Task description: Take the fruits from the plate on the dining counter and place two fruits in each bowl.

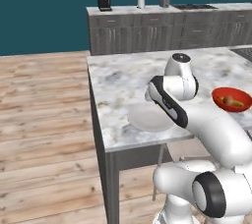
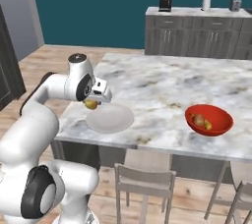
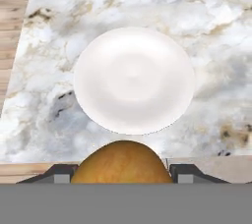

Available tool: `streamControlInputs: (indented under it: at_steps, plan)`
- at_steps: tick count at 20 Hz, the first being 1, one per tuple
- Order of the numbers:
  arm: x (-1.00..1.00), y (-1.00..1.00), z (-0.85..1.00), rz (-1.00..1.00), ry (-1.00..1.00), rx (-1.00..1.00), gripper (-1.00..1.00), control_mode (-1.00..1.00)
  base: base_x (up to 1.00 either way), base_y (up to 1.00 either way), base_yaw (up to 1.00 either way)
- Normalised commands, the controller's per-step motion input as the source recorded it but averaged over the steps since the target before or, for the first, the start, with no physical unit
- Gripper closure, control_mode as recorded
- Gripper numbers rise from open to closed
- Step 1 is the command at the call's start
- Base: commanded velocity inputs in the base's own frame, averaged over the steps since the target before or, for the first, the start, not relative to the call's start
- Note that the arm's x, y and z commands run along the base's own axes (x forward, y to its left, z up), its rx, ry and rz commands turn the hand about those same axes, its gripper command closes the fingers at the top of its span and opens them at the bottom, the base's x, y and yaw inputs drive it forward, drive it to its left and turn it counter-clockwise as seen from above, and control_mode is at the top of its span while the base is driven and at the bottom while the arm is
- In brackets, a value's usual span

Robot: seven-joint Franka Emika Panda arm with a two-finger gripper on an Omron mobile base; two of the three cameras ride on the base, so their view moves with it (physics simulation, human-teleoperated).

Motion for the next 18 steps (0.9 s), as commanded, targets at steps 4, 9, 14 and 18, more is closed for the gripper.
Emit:
streamControlInputs:
  at_steps: [4, 9, 14, 18]
  plan:
    - [0.00, 0.00, 0.00, 0.00, 0.00, 0.00, 1.00, 1.00, -0.88, -0.74, 0.00]
    - [0.00, 0.00, 0.00, 0.00, 0.00, 0.00, 1.00, 1.00, -0.15, -1.00, 0.00]
    - [0.00, 0.00, 0.00, 0.00, 0.00, 0.00, 1.00, 1.00, 0.02, -1.00, 0.00]
    - [0.00, 0.00, 0.00, 0.00, 0.00, 0.00, 1.00, 1.00, 0.13, -1.00, 0.00]
